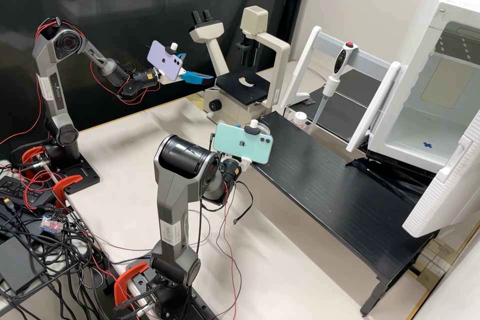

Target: Move the petri dish to the incubator

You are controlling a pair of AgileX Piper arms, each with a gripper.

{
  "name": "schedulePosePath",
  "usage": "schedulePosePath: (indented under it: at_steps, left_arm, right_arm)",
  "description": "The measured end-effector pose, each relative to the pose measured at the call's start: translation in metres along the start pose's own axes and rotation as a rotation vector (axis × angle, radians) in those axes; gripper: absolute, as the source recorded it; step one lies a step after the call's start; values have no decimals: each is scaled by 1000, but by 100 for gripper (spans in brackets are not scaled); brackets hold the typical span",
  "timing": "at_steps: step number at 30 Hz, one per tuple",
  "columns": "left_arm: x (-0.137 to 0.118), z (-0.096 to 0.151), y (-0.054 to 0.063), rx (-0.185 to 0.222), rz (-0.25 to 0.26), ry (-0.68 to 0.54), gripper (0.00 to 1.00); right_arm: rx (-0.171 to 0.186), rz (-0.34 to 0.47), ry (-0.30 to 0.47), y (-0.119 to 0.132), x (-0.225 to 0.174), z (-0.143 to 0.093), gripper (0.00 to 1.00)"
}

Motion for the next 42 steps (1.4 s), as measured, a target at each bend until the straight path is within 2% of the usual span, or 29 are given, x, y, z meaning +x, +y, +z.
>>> schedulePosePath:
  at_steps: [5,10,17,21,25,29,32,42]
  left_arm:
    - [0,0,0,0,0,0,100]
    - [0,0,0,0,0,0,100]
    - [0,0,0,0,0,0,100]
    - [0,0,0,0,0,0,100]
    - [0,0,0,0,0,0,100]
    - [0,0,0,0,0,0,100]
    - [0,0,0,0,0,0,100]
    - [0,0,0,0,0,0,100]
  right_arm:
    - [-5,42,-45,18,-7,6,0]
    - [19,184,-119,53,-24,24,0]
    - [45,332,-199,100,-46,56,0]
    - [51,443,-242,135,-54,73,0]
    - [33,527,-250,166,-50,82,0]
    - [20,547,-276,193,-36,92,0]
    - [23,553,-300,210,-23,99,0]
    - [102,591,-416,268,17,126,0]
